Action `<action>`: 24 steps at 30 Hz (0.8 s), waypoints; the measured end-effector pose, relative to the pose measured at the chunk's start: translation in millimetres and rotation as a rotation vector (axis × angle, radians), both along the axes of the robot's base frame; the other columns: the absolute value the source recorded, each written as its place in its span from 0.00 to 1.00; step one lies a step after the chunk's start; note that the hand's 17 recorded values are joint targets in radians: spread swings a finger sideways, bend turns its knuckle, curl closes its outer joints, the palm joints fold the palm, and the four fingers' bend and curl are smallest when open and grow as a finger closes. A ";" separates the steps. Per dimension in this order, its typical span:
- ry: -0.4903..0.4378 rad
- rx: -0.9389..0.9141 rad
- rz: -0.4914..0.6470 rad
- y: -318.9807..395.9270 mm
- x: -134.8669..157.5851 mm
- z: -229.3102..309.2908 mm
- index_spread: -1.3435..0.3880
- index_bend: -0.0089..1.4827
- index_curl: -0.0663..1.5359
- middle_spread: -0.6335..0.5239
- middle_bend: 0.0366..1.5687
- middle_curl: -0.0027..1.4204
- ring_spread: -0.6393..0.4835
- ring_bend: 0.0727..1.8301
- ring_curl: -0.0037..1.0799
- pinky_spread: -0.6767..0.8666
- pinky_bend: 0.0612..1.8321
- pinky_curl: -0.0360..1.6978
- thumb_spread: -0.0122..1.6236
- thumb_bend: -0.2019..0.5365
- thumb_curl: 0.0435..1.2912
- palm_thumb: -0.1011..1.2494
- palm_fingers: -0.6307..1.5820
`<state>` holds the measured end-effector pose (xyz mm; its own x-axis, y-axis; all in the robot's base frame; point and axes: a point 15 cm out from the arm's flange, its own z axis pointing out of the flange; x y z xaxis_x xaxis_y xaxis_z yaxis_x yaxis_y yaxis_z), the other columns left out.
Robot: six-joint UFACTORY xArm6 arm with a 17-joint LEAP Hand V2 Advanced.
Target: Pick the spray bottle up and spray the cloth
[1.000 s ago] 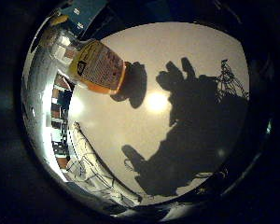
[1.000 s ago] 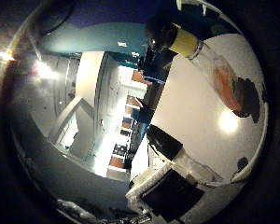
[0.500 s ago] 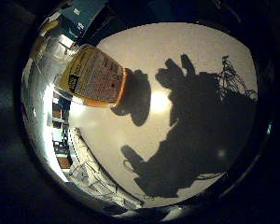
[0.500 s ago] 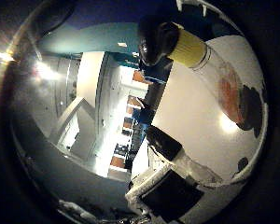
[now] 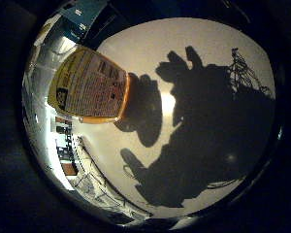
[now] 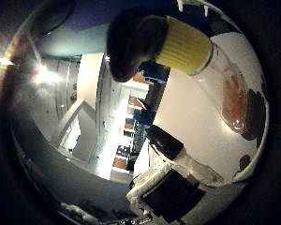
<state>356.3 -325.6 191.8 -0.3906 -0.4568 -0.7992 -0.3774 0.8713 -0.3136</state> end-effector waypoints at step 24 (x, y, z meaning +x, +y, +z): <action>-0.069 0.068 0.004 6.7 80.9 -20.0 0.59 0.28 0.35 0.39 0.44 0.40 0.42 0.54 0.42 0.28 0.40 0.17 0.64 0.26 0.30 0.85 0.83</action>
<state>437.2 -318.9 171.8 -0.3317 -0.4018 -0.8535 -0.3599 0.8902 -0.2792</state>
